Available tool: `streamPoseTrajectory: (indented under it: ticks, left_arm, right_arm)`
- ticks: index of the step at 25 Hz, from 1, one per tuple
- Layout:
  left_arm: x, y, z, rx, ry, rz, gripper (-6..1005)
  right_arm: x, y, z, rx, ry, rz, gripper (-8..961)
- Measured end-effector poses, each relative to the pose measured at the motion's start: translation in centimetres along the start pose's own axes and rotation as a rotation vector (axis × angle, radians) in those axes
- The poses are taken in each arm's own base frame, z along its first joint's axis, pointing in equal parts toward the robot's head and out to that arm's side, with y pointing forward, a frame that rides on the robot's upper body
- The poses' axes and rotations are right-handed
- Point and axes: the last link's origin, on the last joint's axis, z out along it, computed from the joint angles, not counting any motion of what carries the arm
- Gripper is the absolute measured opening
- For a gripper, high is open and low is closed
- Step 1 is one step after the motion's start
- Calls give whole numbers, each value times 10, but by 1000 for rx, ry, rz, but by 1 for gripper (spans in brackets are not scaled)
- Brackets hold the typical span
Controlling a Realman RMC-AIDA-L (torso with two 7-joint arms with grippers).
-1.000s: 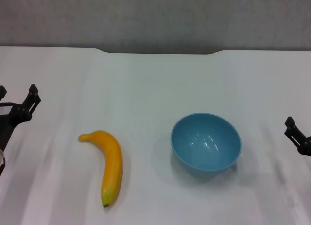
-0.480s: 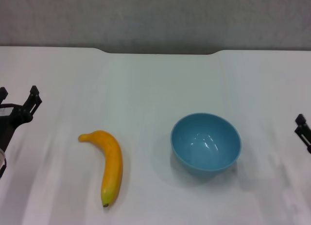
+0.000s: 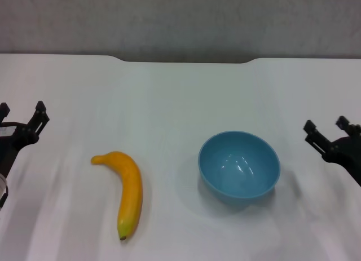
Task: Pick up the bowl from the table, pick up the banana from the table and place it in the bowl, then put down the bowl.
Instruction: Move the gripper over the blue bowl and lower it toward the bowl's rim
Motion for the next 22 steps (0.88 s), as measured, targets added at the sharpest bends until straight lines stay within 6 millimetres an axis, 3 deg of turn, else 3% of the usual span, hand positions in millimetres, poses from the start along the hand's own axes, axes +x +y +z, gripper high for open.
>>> streamPoseTrajectory:
  ticks: [11,15,22]
  left_arm:
    - [-4,22,3,-86,-34,16,846]
    - [-6,24,3,-93,-50,18,846]
    - [-6,22,4,-87,-55,20,847]
  right_arm:
    - [2,-4,2,-19,40,-10,886]
    - [1,2,16,-71,95,18,886]
    - [0,8,47,-198,353,104,885]
